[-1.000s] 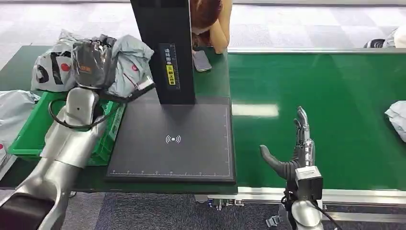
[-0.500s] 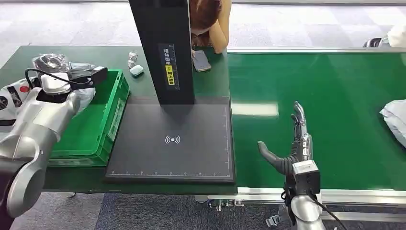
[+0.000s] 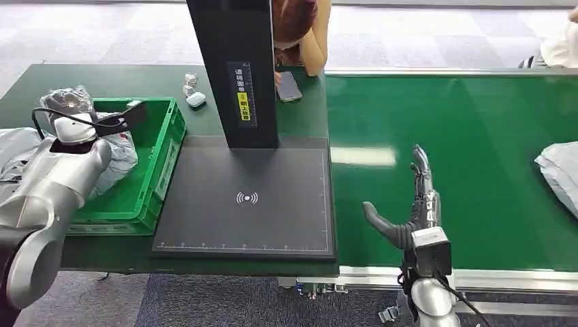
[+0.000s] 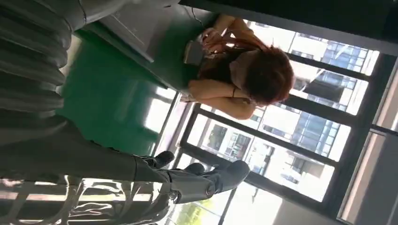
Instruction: Moved the parcel from conveyor to table for the left to box.
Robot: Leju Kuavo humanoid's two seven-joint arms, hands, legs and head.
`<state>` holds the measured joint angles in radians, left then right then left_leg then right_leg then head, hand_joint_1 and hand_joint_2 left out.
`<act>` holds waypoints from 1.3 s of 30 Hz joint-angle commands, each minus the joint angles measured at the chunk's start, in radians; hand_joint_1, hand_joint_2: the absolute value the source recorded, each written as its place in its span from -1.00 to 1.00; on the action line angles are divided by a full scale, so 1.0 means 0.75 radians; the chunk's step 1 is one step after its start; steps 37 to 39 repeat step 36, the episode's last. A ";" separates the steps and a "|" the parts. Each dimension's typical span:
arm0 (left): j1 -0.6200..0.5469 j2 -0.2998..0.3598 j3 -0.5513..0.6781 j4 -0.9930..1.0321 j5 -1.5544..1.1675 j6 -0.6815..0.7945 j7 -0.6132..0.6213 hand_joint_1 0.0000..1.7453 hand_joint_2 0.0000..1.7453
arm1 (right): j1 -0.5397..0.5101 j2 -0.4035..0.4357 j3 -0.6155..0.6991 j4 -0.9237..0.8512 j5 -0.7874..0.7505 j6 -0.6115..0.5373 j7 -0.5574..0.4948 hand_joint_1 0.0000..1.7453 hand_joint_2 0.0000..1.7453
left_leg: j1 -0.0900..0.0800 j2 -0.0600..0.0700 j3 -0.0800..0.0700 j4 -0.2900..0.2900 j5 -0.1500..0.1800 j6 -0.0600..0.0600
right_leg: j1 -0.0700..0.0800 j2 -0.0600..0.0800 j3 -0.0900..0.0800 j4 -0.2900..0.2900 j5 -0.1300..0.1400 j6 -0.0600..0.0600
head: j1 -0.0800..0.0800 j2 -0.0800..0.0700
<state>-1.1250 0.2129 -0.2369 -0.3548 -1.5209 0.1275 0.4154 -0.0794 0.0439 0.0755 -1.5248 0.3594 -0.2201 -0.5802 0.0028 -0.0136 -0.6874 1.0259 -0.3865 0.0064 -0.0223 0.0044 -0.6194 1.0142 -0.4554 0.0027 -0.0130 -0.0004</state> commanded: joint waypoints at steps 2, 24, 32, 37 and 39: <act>-0.149 -0.057 0.164 0.046 0.068 0.324 -0.126 -1.00 1.00 | -0.040 0.034 -0.005 0.065 -0.002 -0.007 0.005 -1.00 1.00 | 0.002 0.000 0.001 0.002 -0.001 -0.002 | 0.003 -0.002 0.002 0.000 -0.001 -0.002 | 0.001 0.000; 0.853 -0.314 0.014 -1.308 1.630 0.122 -1.225 -1.00 1.00 | -0.046 0.011 0.038 0.072 -0.020 -0.063 -0.049 -1.00 1.00 | -0.002 0.003 0.006 -0.003 -0.002 0.000 | -0.001 0.001 0.006 -0.005 -0.001 -0.001 | 0.001 0.000; 0.997 -0.356 -0.130 -1.176 1.806 0.029 -1.365 -1.00 1.00 | -0.072 -0.027 0.106 0.093 -0.091 -0.016 -0.043 -1.00 1.00 | -0.002 0.004 0.008 -0.004 -0.003 0.000 | -0.001 0.003 0.008 -0.005 -0.001 0.000 | 0.001 0.000; 1.129 -0.383 -0.139 -1.116 1.839 0.024 -1.393 -1.00 1.00 | -0.064 -0.008 0.143 0.100 -0.152 0.058 -0.036 -1.00 1.00 | -0.002 0.003 0.006 -0.003 -0.003 0.000 | -0.001 0.002 0.006 -0.004 -0.002 0.000 | 0.001 0.000; 1.129 -0.383 -0.139 -1.116 1.839 0.024 -1.393 -1.00 1.00 | -0.064 -0.008 0.143 0.100 -0.152 0.058 -0.036 -1.00 1.00 | -0.002 0.003 0.006 -0.003 -0.003 0.000 | -0.001 0.002 0.006 -0.004 -0.002 0.000 | 0.001 0.000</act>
